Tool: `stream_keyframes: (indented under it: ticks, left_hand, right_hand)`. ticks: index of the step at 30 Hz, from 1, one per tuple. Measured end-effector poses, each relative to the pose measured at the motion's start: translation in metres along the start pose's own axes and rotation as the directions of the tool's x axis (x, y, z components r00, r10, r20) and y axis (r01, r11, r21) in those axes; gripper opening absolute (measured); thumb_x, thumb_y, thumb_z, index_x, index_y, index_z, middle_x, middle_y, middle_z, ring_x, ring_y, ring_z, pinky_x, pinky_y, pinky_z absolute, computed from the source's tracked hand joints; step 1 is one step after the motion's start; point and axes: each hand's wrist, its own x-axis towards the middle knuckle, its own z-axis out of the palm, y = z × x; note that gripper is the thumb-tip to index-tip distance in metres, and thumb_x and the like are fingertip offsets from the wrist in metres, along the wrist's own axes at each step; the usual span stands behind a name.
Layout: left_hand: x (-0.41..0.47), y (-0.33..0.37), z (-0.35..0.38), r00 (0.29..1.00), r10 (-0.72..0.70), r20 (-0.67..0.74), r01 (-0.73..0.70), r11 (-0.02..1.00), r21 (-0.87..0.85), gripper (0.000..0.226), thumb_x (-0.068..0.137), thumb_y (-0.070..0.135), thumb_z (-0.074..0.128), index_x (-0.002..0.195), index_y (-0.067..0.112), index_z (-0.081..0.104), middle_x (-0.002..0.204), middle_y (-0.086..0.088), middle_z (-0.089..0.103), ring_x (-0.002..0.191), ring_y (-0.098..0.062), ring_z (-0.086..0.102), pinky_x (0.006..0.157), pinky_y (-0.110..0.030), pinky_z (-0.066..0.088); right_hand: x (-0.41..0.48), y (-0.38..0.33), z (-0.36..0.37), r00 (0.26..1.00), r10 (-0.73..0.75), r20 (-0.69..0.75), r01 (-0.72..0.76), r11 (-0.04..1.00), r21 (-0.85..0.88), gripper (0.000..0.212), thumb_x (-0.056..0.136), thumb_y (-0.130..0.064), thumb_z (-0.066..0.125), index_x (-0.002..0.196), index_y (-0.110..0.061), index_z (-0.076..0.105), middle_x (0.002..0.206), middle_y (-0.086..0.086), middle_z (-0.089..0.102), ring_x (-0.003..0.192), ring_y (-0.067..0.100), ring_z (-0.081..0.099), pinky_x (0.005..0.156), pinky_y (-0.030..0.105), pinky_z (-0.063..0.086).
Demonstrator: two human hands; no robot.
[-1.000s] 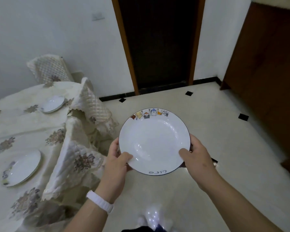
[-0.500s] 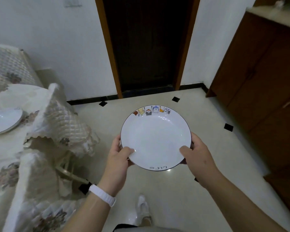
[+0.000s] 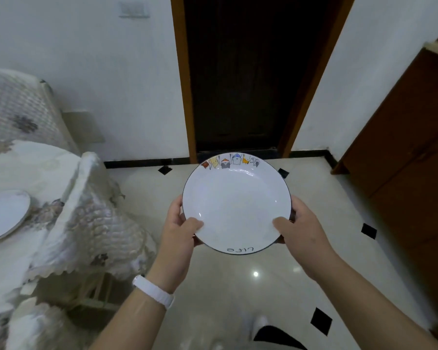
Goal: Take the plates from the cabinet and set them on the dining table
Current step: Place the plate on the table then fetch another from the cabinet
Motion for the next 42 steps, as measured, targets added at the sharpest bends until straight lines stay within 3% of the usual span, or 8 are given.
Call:
stream_keyframes:
  ticks: [8, 12, 18, 24, 29, 36, 42]
  left_hand:
    - [0.095, 0.012, -0.007, 0.988, -0.003, -0.153, 0.012, 0.998, 0.058, 0.06, 0.065, 0.008, 0.049, 0.122, 0.026, 0.054, 0.101, 0.006, 0.07, 0.077, -0.014, 0.065, 0.054, -0.032, 0.052]
    - [0.163, 0.03, 0.004, 0.973, 0.031, -0.228, -0.013, 0.997, 0.081, 0.059, 0.065, 0.007, 0.048, 0.118, 0.029, 0.056, 0.095, 0.011, 0.07, 0.075, -0.011, 0.065, 0.054, -0.032, 0.053]
    - [0.265, 0.06, 0.043, 0.955, 0.063, -0.289, -0.024, 0.99, 0.136, 0.054, 0.082, -0.011, 0.043, 0.115, 0.031, 0.055, 0.089, 0.018, 0.07, 0.075, -0.01, 0.065, 0.055, -0.029, 0.054]
    - [0.329, 0.078, 0.053, 0.923, 0.092, -0.375, -0.058, 0.993, 0.103, 0.061, 0.066, 0.006, 0.046, 0.121, 0.031, 0.053, 0.097, 0.011, 0.068, 0.073, -0.006, 0.065, 0.054, -0.028, 0.054]
    - [0.367, 0.094, 0.019, 0.873, 0.095, -0.479, -0.072, 0.995, 0.066, 0.064, 0.063, 0.006, 0.047, 0.124, 0.026, 0.053, 0.102, -0.003, 0.064, 0.065, -0.007, 0.06, 0.044, -0.02, 0.043]
    - [0.43, 0.101, -0.059, 0.822, 0.072, -0.565, -0.088, 0.996, -0.001, 0.064, 0.064, 0.007, 0.047, 0.122, 0.032, 0.054, 0.111, -0.001, 0.067, 0.079, -0.016, 0.064, 0.047, -0.026, 0.048]
    - [0.506, 0.131, -0.158, 0.824, 0.065, -0.563, -0.107, 0.993, -0.041, 0.064, 0.065, 0.008, 0.047, 0.124, 0.032, 0.053, 0.113, 0.007, 0.068, 0.088, -0.011, 0.068, 0.058, -0.028, 0.054]
  right_hand:
    - [0.125, -0.011, 0.035, 0.994, -0.006, 0.113, 0.009, 1.0, -0.018, 0.044, 0.084, 0.003, 0.046, 0.099, -0.035, 0.062, 0.09, -0.006, 0.071, 0.082, 0.02, 0.068, 0.066, 0.038, 0.062]
    - [0.209, -0.025, 0.048, 0.979, -0.02, 0.201, 0.023, 1.0, -0.013, 0.048, 0.086, -0.001, 0.047, 0.107, -0.043, 0.058, 0.099, -0.009, 0.07, 0.092, 0.017, 0.067, 0.077, 0.041, 0.061]
    - [0.33, -0.063, 0.042, 0.956, -0.036, 0.291, 0.036, 0.999, 0.005, 0.05, 0.087, 0.0, 0.046, 0.124, -0.033, 0.056, 0.105, -0.014, 0.068, 0.096, 0.009, 0.065, 0.062, 0.019, 0.055]
    - [0.422, -0.088, 0.061, 0.926, -0.062, 0.372, 0.064, 0.998, 0.006, 0.055, 0.087, 0.001, 0.047, 0.119, -0.043, 0.057, 0.1, -0.022, 0.07, 0.093, 0.006, 0.066, 0.08, 0.038, 0.06]
    - [0.461, -0.103, 0.111, 0.862, -0.075, 0.502, 0.086, 0.996, 0.001, 0.063, 0.086, 0.004, 0.047, 0.105, -0.055, 0.055, 0.098, -0.023, 0.07, 0.09, 0.005, 0.066, 0.079, 0.039, 0.061]
    - [0.519, -0.122, 0.21, 0.828, -0.048, 0.558, 0.081, 0.996, -0.034, 0.06, 0.084, 0.004, 0.046, 0.121, -0.043, 0.058, 0.106, -0.02, 0.07, 0.097, 0.005, 0.066, 0.076, 0.034, 0.06]
    - [0.57, -0.157, 0.325, 0.831, -0.023, 0.556, 0.086, 0.992, -0.088, 0.058, 0.085, 0.005, 0.047, 0.109, -0.046, 0.061, 0.099, -0.018, 0.071, 0.091, 0.008, 0.067, 0.064, 0.025, 0.058]
